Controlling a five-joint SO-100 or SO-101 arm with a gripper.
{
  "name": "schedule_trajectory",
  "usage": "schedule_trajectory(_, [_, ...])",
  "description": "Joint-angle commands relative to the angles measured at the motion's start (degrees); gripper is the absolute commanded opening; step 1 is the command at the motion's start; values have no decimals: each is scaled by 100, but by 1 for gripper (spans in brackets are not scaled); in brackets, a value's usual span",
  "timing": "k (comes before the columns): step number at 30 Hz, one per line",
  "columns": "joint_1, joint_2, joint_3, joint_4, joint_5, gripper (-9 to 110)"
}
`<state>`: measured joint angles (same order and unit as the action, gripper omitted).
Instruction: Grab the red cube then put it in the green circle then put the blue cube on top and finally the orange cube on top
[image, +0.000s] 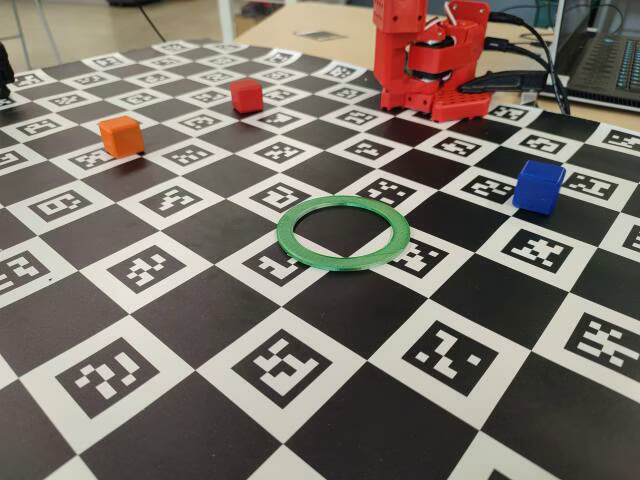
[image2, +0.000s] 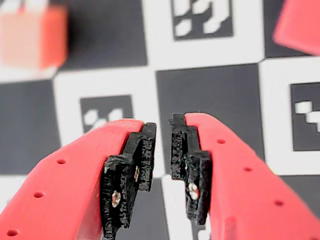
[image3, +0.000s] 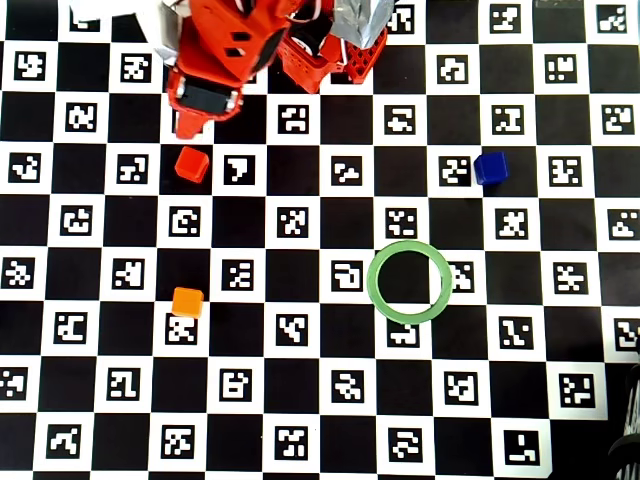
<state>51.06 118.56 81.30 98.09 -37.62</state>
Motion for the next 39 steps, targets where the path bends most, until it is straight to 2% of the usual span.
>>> schedule_trajectory(1, [343, -9, -422, 255, 44, 0])
schedule_trajectory(13, [659, -422, -387, 598, 396, 1])
schedule_trajectory(21, [501, -167, 387, 211, -264, 2])
schedule_trajectory(27, [-35, 35, 1055, 132, -598, 2])
schedule_trajectory(36, [-299, 141, 2514, -782, -1028, 17])
schedule_trajectory(39, [-272, 141, 3032, -1195, -1222, 26])
